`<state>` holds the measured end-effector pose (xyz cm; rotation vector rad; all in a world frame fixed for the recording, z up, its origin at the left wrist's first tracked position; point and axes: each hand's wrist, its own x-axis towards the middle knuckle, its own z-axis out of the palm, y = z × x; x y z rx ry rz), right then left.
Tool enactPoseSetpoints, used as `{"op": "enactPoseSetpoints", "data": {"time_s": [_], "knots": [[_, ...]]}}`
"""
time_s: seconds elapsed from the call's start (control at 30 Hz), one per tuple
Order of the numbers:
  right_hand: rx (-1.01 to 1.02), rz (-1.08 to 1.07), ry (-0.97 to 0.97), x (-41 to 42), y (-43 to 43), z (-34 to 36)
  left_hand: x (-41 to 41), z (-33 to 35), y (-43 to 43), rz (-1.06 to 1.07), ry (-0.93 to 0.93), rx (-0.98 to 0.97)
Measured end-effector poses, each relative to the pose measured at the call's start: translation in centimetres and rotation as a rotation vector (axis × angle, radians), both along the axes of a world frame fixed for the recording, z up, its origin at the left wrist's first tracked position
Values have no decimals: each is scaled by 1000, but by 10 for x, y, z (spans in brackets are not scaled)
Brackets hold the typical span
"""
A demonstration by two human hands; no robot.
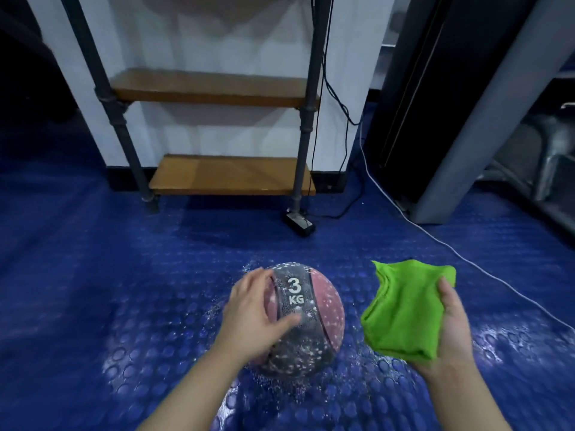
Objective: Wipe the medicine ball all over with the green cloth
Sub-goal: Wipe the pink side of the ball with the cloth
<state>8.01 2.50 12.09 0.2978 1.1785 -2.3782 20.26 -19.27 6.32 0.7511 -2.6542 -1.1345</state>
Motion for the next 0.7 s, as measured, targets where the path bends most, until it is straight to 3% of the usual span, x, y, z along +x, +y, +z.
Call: {"op": "enactPoseSetpoints", "data": {"time_s": [0.13, 0.33, 0.47, 0.53, 0.7], "knots": [[316, -110, 128, -20, -33, 7, -11, -10, -17, -104, -204, -72], [1004, 31, 538, -38, -57, -12, -23, -20, -24, -156, -291, -55], [1266, 205, 871, -30, -80, -44, -30, -25, -12, -103, -287, -6], [1388, 265, 950, -27, -86, -61, -30, -29, -7, -87, -293, -8], [1462, 476, 1114, -9, -95, -84, -27, -43, -3, -47, -193, -20]]}}
